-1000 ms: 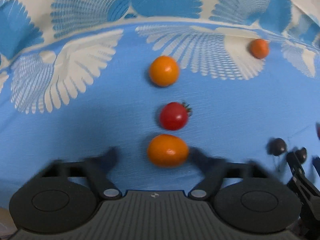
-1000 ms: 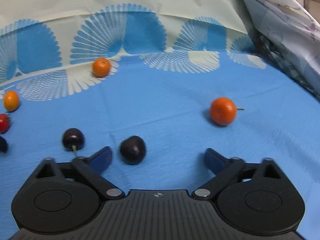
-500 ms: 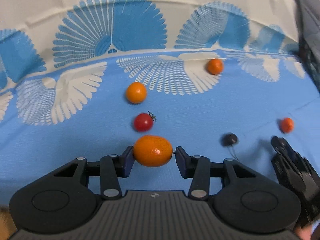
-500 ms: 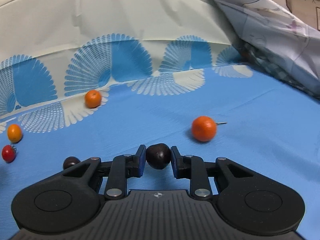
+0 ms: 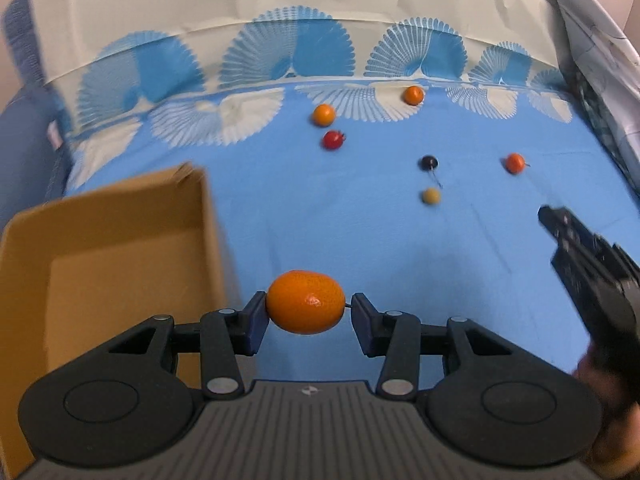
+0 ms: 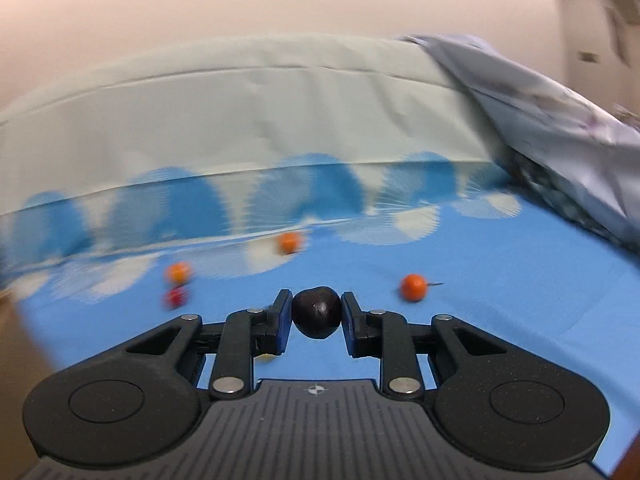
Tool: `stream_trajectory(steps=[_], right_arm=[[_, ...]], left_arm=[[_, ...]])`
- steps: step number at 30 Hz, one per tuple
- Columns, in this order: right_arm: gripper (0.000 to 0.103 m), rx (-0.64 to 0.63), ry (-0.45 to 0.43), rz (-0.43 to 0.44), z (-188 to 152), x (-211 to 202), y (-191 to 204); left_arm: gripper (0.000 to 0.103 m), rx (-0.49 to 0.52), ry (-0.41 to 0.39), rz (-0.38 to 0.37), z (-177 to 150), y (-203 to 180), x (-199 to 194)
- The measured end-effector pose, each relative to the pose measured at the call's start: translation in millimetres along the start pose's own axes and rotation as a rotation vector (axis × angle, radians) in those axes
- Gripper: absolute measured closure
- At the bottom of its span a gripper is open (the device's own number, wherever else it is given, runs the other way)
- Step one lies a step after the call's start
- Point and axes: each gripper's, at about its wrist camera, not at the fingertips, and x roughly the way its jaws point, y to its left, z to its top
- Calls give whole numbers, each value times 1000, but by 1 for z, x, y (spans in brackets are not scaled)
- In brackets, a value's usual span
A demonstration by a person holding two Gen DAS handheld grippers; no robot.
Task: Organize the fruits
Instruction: 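Carry the kumquat and dark cherry with both tools over the cardboard box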
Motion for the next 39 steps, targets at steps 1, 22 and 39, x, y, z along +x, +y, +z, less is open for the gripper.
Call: stream_trajectory(steps=[1,22,39], right_arm=[[76,-21,8,45,-2,-22,9],[76,-287,32,530,-11,-265,156],[76,-384,24,517,-13,-291,183]], left_arm=[[53,-1,-7,1,-10,3,-12],[53,-237,-110,160,-226,105,-185],[53,-290,-154,90,-242,123,-196]])
